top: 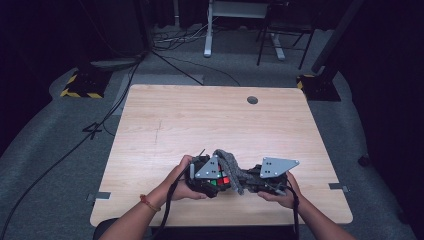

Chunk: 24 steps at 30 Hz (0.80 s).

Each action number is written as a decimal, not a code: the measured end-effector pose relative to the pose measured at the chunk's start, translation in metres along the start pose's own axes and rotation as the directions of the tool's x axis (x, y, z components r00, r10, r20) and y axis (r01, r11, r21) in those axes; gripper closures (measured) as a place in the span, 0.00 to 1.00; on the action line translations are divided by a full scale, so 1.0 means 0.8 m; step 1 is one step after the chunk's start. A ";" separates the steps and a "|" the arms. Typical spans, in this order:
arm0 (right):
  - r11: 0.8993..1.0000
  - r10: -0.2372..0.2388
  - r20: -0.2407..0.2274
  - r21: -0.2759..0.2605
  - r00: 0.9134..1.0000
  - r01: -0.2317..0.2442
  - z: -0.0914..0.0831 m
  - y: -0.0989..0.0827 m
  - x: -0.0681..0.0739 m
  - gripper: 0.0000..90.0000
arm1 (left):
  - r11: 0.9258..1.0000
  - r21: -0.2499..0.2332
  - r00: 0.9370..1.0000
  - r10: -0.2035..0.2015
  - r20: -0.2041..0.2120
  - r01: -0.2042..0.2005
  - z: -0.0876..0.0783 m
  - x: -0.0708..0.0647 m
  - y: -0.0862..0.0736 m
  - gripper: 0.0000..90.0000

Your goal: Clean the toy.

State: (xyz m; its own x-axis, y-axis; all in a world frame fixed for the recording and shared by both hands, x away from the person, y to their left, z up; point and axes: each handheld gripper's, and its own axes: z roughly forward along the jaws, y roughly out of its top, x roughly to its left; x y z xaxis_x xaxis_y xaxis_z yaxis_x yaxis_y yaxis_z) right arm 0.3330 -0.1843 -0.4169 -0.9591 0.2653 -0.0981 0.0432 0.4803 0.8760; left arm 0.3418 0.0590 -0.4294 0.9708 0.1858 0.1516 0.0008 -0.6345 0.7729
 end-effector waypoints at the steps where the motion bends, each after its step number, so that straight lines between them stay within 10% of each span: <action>1: 1.000 -0.004 -0.002 -0.003 1.000 0.004 0.000 0.002 0.001 0.86 | 1.000 0.010 1.000 0.005 0.001 -0.006 0.003 -0.001 0.000 0.37; 7: 1.000 -0.015 -0.006 0.007 1.000 0.015 0.007 0.007 0.007 0.86 | 0.997 0.067 1.000 0.028 0.001 -0.028 0.017 -0.005 0.001 0.37; 24: 0.992 0.108 0.001 0.066 0.994 -0.108 0.009 -0.020 -0.027 0.86 | 0.993 -0.113 0.999 -0.027 -0.041 0.022 -0.035 0.011 0.002 0.37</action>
State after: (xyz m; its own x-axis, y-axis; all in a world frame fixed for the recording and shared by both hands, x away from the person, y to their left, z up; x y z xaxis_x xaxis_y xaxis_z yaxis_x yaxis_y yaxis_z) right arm 0.3547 -0.1916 -0.4318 -0.9485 0.3167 -0.0038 0.1646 0.5033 0.8483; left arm 0.3434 0.0806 -0.4093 0.9598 0.2335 0.1559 -0.0050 -0.5410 0.8410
